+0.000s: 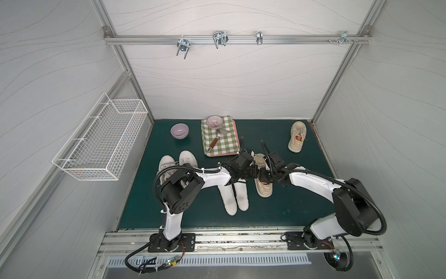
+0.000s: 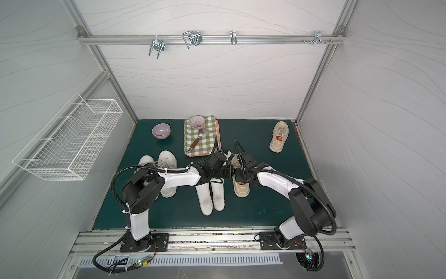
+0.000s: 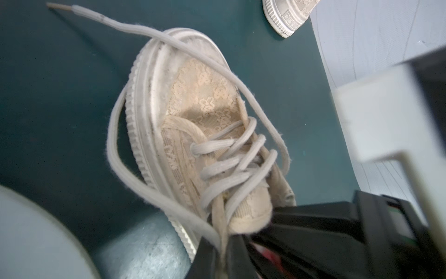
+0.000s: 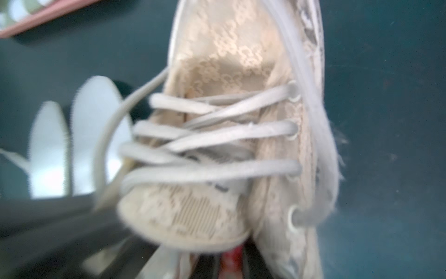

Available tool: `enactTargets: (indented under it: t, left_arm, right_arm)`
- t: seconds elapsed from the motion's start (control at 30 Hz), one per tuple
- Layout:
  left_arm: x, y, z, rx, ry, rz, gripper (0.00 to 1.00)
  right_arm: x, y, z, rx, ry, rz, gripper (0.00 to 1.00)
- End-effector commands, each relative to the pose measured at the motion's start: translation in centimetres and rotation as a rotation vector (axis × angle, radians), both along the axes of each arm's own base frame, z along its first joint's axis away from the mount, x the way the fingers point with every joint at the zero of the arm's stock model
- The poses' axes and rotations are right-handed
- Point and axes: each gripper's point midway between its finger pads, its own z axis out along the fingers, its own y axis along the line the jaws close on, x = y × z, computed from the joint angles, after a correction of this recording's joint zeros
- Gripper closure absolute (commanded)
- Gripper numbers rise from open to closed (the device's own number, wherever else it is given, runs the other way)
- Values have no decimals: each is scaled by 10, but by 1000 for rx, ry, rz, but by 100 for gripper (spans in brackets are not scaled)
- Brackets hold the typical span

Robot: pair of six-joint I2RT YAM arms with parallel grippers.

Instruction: Remove the insole from the shoe

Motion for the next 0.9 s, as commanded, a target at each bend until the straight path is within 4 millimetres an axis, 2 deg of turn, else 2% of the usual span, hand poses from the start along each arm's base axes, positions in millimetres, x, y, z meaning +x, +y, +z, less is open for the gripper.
enactTargets:
  t: [0.0,0.2,0.47,0.6,0.87]
  left_arm:
    - [9,5,9,39,-28,26,100]
    - [13,12,1,94,-33,39,100]
    - [23,20,-13,134,-18,71,100]
    - [29,20,-14,153,-22,78,100]
    - [37,15,-15,155,-24,77,100]
  right_arm:
    - [0,11,24,98,-51,36,100]
    - [-9,20,42,197,-97,83,100]
    - [-26,24,88,309,-200,165,100]
    - [-38,22,104,343,-251,203,100]
    - [-58,10,125,398,-386,249,100]
